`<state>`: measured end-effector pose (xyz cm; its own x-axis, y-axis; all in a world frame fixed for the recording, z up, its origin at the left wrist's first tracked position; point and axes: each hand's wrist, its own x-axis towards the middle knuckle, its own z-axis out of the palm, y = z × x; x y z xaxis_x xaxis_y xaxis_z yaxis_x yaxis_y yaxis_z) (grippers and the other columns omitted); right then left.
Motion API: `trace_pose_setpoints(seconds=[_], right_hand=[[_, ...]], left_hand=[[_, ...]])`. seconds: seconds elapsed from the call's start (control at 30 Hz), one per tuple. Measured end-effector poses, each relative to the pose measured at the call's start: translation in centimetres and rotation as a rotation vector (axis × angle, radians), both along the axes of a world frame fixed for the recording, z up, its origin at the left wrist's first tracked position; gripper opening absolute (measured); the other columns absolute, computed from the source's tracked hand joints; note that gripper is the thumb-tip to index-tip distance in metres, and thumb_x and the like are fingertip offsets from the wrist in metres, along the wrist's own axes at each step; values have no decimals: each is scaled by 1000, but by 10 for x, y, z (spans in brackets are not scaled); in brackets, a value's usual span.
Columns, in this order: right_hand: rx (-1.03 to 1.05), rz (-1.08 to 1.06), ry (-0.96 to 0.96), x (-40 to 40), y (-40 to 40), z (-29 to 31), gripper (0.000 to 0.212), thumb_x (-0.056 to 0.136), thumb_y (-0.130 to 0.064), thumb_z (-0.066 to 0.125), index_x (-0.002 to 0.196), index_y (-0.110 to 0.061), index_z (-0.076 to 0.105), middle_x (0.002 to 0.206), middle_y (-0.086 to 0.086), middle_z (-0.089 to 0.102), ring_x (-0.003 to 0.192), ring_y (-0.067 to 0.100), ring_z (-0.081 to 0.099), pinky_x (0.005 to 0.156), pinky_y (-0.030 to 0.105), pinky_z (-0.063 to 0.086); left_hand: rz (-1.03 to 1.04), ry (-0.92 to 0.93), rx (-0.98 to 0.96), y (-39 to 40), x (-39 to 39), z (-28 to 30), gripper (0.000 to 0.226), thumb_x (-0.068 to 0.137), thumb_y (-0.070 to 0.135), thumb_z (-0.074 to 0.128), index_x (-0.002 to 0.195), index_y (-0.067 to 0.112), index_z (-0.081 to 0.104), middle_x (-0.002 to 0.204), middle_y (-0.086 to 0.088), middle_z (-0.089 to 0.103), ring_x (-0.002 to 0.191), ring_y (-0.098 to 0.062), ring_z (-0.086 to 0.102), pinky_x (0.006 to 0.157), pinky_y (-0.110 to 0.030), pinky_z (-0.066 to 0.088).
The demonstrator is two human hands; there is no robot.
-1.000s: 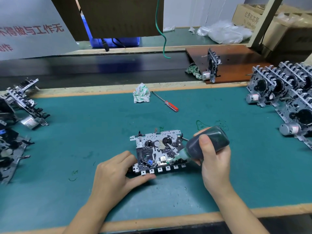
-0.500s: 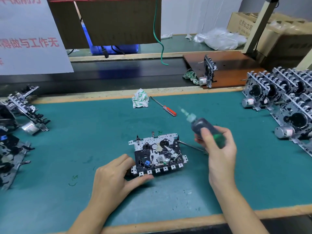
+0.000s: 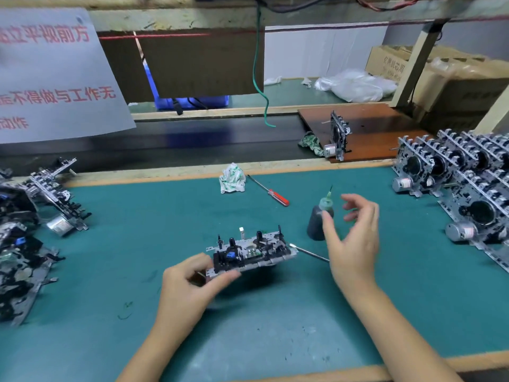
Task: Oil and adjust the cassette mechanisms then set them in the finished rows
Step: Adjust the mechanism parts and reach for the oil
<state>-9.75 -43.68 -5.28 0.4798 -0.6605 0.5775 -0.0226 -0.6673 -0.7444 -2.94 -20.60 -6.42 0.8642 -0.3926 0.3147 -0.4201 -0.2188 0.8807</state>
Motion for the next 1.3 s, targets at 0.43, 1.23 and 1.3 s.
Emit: trace_pose_setpoints(seconds=[0.43,1.23,1.3], right_hand=[[-234,336,213,2,26,-8,33,90,-7,44,122,-8,53,113,1,55,102,13,49,87,23,40],[319,535,51,2,24,-5,48,84,-12,62,121,-38,49,114,-10,58,113,5,53,93,23,45],[365,543,65,1,23,-5,53,84,-12,69,122,-41,47,117,-13,58,115,1,52,94,19,44]], left_hand=[[29,257,-176,-40,51,8,63,81,46,61,35,22,25,37,-4,25,36,-16,33,47,-21,33],[-15,-166,-132,-33,43,1,18,86,37,50,89,52,61,66,19,56,54,2,42,55,-9,33],[-101,-126,-136,-34,39,4,21,85,40,49,91,55,63,81,21,65,67,2,52,65,-10,41]])
